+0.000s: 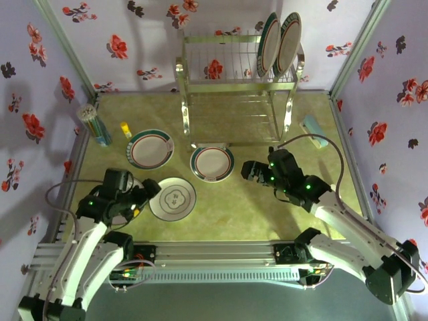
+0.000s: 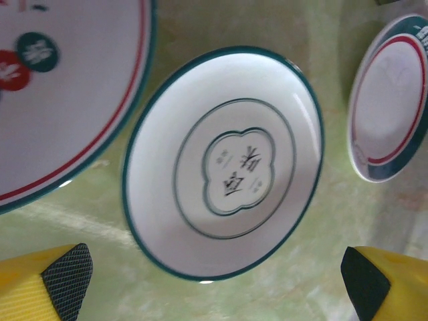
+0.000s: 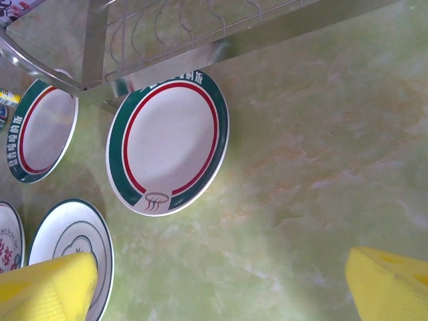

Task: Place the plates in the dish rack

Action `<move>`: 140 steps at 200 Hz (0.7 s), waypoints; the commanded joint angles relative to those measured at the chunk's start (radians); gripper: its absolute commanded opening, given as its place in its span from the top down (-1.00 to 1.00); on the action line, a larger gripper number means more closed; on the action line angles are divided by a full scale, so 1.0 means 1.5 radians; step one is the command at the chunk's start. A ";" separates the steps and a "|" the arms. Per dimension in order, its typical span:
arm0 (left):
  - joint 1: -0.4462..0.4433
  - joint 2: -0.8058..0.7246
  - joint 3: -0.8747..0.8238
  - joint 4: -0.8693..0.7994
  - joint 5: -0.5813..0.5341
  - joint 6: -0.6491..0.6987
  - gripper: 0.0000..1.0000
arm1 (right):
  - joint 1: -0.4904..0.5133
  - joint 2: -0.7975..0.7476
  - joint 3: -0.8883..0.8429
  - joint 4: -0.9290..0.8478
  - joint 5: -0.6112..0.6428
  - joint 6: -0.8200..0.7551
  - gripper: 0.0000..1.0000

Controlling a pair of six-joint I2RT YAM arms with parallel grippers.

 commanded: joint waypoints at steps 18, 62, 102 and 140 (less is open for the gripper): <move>-0.017 0.182 0.111 0.157 0.061 0.126 -0.99 | -0.004 0.005 -0.019 0.036 -0.014 0.024 -0.92; -0.043 0.346 0.210 0.233 0.086 0.254 -0.99 | -0.025 -0.035 -0.023 -0.006 -0.002 0.026 -0.92; -0.057 0.423 0.201 0.317 0.110 0.259 -0.99 | -0.055 -0.076 -0.039 -0.027 -0.003 0.033 -0.92; -0.072 0.468 0.181 0.394 0.141 0.258 -0.99 | -0.066 -0.075 -0.043 -0.027 -0.012 0.033 -0.92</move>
